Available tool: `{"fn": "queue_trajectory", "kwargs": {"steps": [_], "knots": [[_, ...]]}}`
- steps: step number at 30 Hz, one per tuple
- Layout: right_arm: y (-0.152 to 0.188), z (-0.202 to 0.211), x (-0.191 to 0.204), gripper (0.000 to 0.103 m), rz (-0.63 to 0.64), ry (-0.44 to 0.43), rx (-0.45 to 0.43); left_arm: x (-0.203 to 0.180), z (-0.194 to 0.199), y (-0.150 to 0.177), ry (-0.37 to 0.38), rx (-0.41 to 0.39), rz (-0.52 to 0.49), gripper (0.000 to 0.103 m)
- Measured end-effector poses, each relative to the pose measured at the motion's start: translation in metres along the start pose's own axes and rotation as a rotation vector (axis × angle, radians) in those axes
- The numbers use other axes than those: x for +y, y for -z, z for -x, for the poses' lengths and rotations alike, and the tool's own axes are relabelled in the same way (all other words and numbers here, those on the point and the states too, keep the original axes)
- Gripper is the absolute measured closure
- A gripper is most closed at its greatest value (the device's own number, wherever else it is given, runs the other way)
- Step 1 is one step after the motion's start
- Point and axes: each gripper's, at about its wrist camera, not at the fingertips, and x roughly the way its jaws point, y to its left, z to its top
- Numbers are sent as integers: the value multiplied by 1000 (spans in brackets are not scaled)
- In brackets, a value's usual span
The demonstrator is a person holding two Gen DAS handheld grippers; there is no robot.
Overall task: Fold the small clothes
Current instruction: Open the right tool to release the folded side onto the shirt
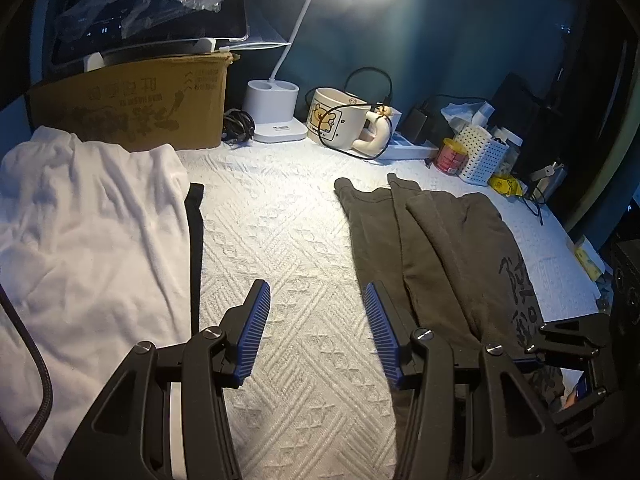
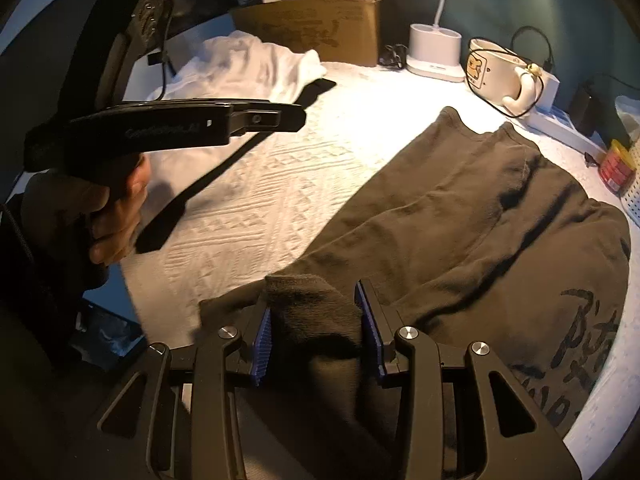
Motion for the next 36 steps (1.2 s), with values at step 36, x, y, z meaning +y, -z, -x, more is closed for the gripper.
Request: {"fn": "queue_trajectory", "kwargs": {"steps": [36], "knots": [[66,71,-172,62,-403,252,-167,-101,-98,-50,113,133,-225,53]]}}
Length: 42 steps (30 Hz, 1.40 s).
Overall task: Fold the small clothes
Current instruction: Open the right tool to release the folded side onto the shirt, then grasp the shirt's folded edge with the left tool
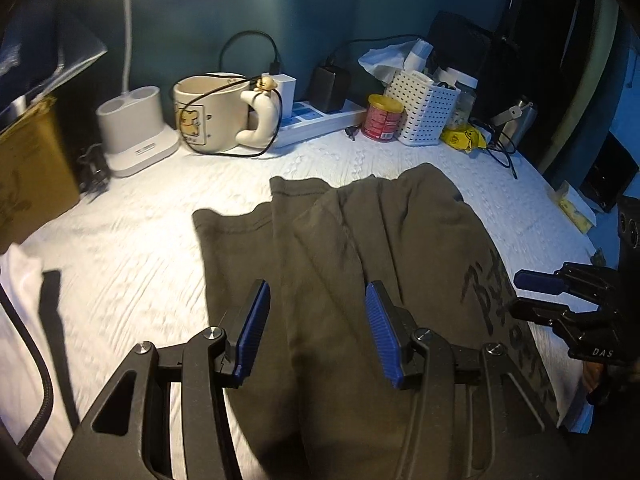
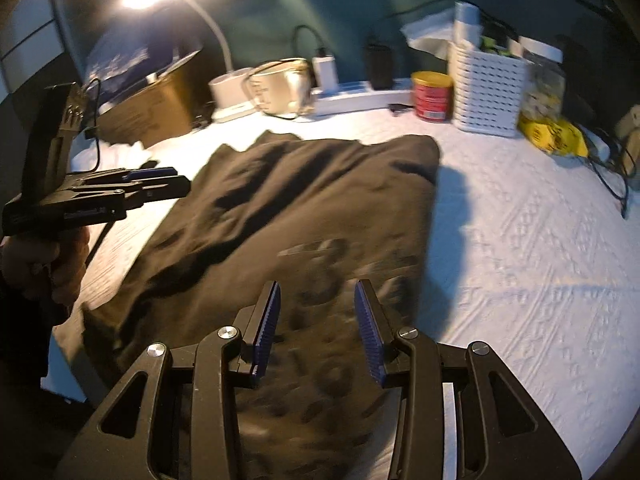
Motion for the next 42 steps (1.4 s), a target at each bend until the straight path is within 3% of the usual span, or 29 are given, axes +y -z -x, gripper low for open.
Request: {"fn": "queue_trajectory", "kwargs": {"steps": [12,17,19,21,24,29,34,37,42], "knots": [[-16,-22,-25,62,-44,33,14,26,-51,-18,81,89,92,53],[-15,-26,-27,62,-48,33,21,22,-47,-17,117,40,74,54],[-15,-27,-28,62,-53,33,21,17,-49,-16,126,40,45,60],[-15,-27,-29,62,-60,34,20,13,-52,-16,116,45,23,86],[-15,-27,-30,62,-64,38,17,11,-46,-18,90,20,5,97],[-13,-24,-32,62,-72,51,19,-2,-10,-24,44,-91,-49,98],[-15,-26,-30,62,-71,44,18,5,19,-26,22,-140,-20,98],[-16,-30,-29,62,-67,32,22,16,18,-23,-24,-128,-5,98],[-28,-40,-33,62,-76,10,15,45,-15,-10,-33,-18,53,98]]}}
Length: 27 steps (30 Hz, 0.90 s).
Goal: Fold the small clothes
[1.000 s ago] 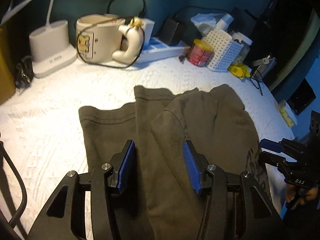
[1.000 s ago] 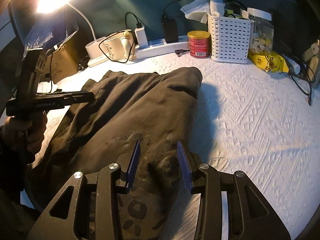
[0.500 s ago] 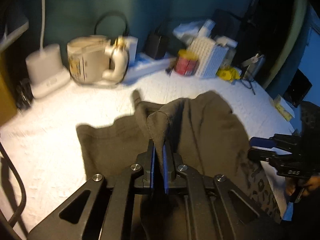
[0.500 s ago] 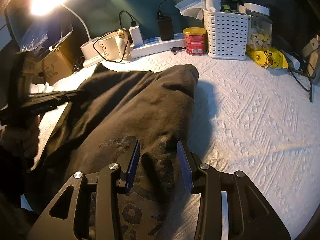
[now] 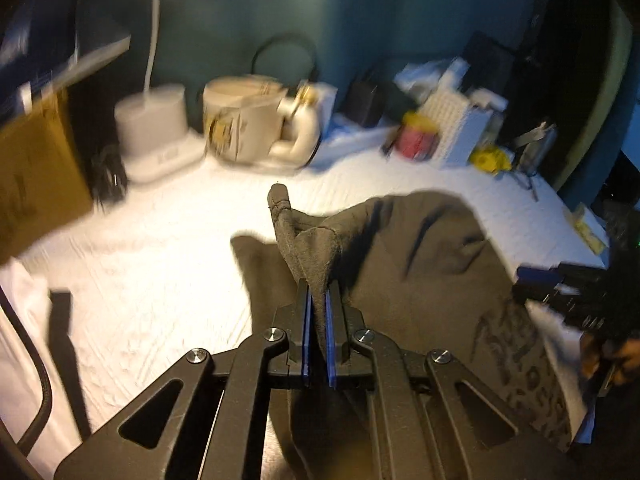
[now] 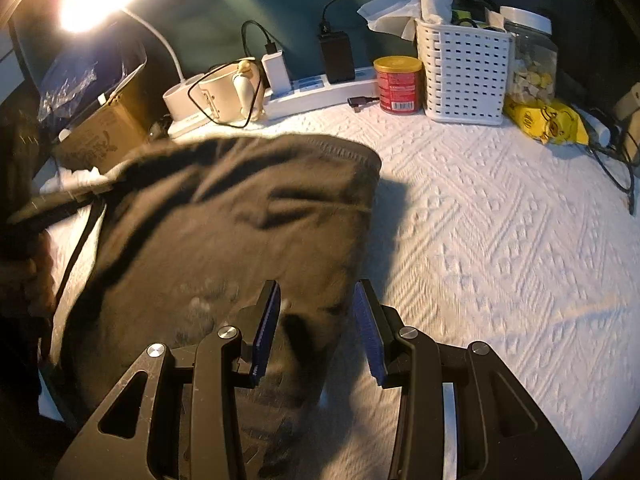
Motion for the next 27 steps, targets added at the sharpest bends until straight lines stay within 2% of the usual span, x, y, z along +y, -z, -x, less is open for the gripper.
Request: {"fn": "queue_trajectory", "kwargs": {"steps": [4,10,15,17,18,22,25,27], "knots": [[-19,-10,-15,62,-62,-10,-24,5,-12,7,4,21,16,98],[-47,-27,-33,62,-130,-13,-53,-2,-8,8,-17,11,-27,98],[-52,-43,-46,62,-172,-35,-42,2,-8,10,-36,22,-43,98],[-51,-55,-53,71,-198,-77,-9,5,-14,11,-31,36,-38,98],[-51,-59,-54,83,-202,-103,3,6,-16,12,-28,42,-36,98],[-56,-64,-52,90,-167,-120,-17,4,-23,13,-25,58,-37,98],[-65,-65,-51,91,-150,-111,-35,8,-19,11,-6,64,-5,98],[-69,-70,-51,90,-145,-112,-32,12,-12,7,4,41,20,98]]}}
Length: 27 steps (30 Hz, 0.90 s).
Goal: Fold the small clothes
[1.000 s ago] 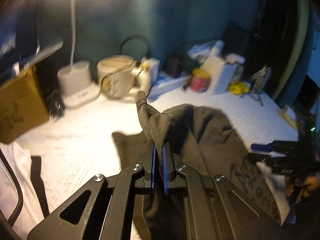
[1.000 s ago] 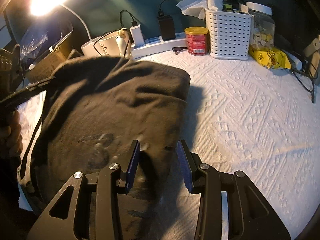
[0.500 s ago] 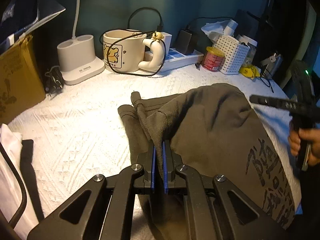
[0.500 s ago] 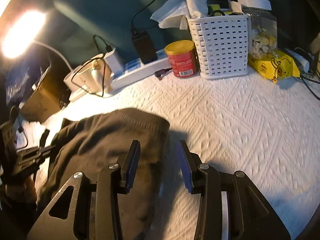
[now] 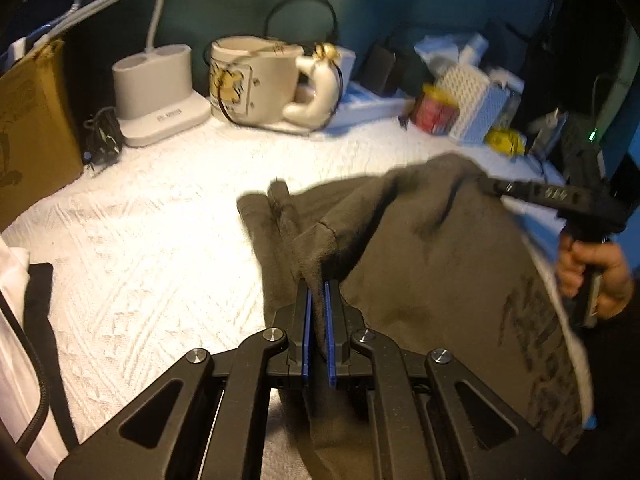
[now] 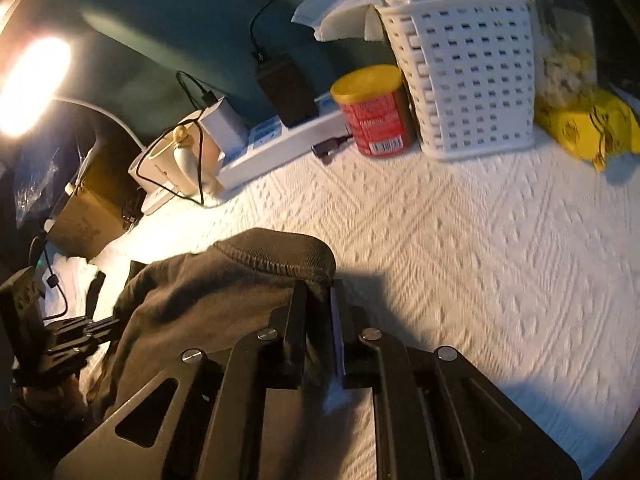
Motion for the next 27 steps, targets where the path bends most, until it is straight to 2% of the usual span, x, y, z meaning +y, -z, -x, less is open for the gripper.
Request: {"fn": "queue_trajectory", "kwargs": {"steps": [5,9,10,14,27], "knots": [[-1,-6,-3,90,-7,12,14,7,-1,1,-70,3,-12,98],[0,0,5,77,24,91,7,8,1,2,-102,2,-4,98],[0,3,6,77,34,108,0,10,4,2,-120,-1,8,98],[4,18,12,77,49,136,-20,17,17,2,-97,-13,54,98],[42,64,22,77,71,135,-47,-7,59,24,-42,-48,32,98]]}}
